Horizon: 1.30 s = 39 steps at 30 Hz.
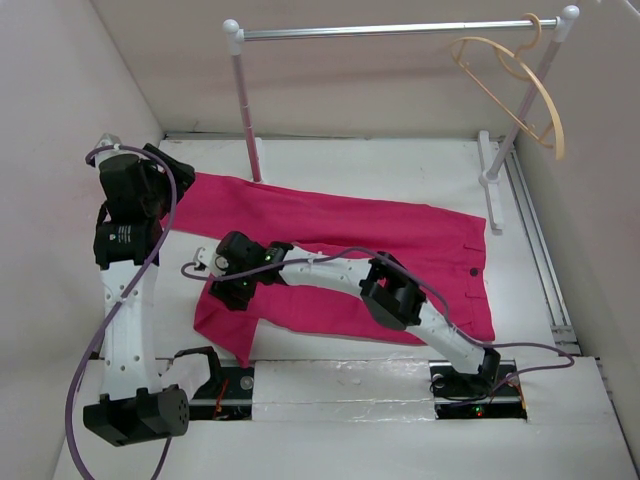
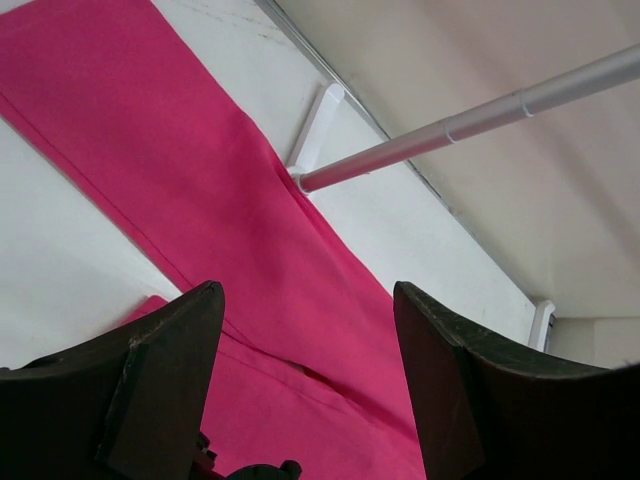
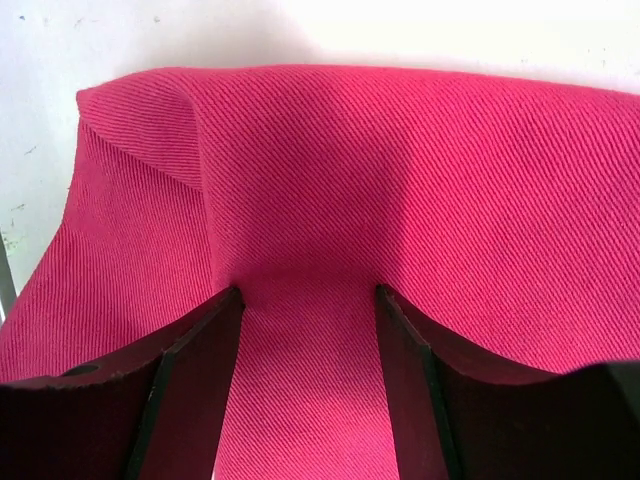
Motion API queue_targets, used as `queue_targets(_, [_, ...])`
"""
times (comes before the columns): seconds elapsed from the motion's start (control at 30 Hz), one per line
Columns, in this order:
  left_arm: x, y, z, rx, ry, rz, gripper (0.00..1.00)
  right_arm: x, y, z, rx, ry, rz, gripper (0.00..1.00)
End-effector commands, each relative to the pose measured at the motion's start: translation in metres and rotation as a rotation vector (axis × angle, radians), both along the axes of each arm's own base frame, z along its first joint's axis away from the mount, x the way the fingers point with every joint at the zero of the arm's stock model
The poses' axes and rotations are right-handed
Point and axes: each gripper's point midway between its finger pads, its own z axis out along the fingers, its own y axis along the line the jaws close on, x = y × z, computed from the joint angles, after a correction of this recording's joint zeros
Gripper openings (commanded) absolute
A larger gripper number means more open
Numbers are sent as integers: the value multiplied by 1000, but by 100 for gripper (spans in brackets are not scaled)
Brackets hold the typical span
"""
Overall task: Place the trousers on the hanger
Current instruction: Flatten out the trousers at the center of the board.
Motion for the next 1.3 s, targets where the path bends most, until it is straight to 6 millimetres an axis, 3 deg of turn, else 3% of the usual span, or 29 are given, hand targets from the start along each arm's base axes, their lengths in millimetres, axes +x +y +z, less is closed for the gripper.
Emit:
queue_targets(0.0, [0, 3, 10, 51, -31, -5, 64, -12, 19, 31, 81, 10, 18, 61])
queue_targets(0.07, [-1, 5, 7, 64, -25, -2, 64, -13, 16, 29, 82, 10, 10, 62])
queue_targets(0.13, [-2, 6, 2, 71, -11, 2, 64, -20, 20, 44, 130, 9, 21, 64])
queue_targets(0.33, [-3, 4, -17, 69, 18, -16, 64, -28, 16, 14, 84, 67, 32, 71])
queue_targets(0.37, [-3, 4, -20, 71, 24, -18, 63, -28, 15, 1, 63, 72, 26, 69])
queue_targets(0.43, [-4, 3, -25, 71, 32, -24, 64, -23, 18, -2, 61, 61, 5, 65])
queue_targets(0.47, [-3, 3, -26, 71, 32, -24, 63, -21, 19, -2, 64, 57, -1, 49])
queue_targets(0.53, [-4, 4, -28, 80, 40, -20, 63, -11, 21, 9, 78, 26, -55, 21])
queue_targets(0.57, [-4, 4, -29, 80, 43, -20, 62, -9, 21, 15, 90, 15, -68, 2])
queue_targets(0.67, [-5, 5, -28, 88, 46, -19, 61, 8, 14, 66, 187, -35, -134, 0])
queue_targets(0.7, [-4, 5, -27, 86, 42, -22, 61, 9, 12, 113, 268, -67, -145, 0])
queue_targets(0.73, [-3, 1, -27, 77, 38, -43, 60, 14, -2, 113, 260, -66, -165, 0])
queue_targets(0.77, [-1, -2, -27, 70, 37, -57, 60, 12, -9, 132, 291, -78, -169, 0])
queue_targets(0.8, [2, -4, -27, 64, 32, -72, 58, 23, -23, 148, 315, -96, -204, 0])
queue_targets(0.83, [3, -9, -25, 57, 23, -102, 58, 22, -39, 203, 415, -134, -212, 0])
queue_targets(0.87, [5, -11, -24, 61, 20, -117, 56, 20, -60, 189, 380, -124, -227, 0])
queue_targets(0.9, [9, -11, -21, 84, 13, -135, 56, 29, -78, 198, 389, -138, -262, 0])
queue_targets(0.93, [15, -10, -19, 124, 20, -148, 54, 26, -116, 223, 421, -154, -285, 0])
queue_targets(0.97, [15, -10, -19, 124, 20, -149, 54, 23, -122, 199, 373, -135, -286, 0])
queue_targets(1.0, [24, -10, -20, 157, 43, -166, 54, 23, -141, 190, 337, -130, -313, 0])
queue_targets(1.03, [29, -22, -24, 180, 65, -201, 54, 27, -162, 184, 314, -130, -346, 0])
queue_targets(1.07, [35, -32, -29, 187, 88, -235, 54, 25, -184, 196, 331, -153, -376, 0])
queue_targets(1.1, [46, -45, -39, 194, 123, -278, 55, 23, -211, 157, 248, -121, -452, 0])
queue_targets(1.13, [51, -54, -45, 213, 146, -284, 55, 32, -236, 146, 227, -108, -519, 0])
queue_targets(1.17, [51, -87, -51, 222, 156, -354, 55, 31, -258, 149, 246, -103, -564, 0])
queue_targets(1.2, [57, -99, -62, 239, 178, -358, 56, 24, -285, 110, 168, -49, -628, 0])
queue_targets(1.27, [53, -128, -76, 225, 206, -398, 56, 30, -320, 93, 145, -33, -722, 0])
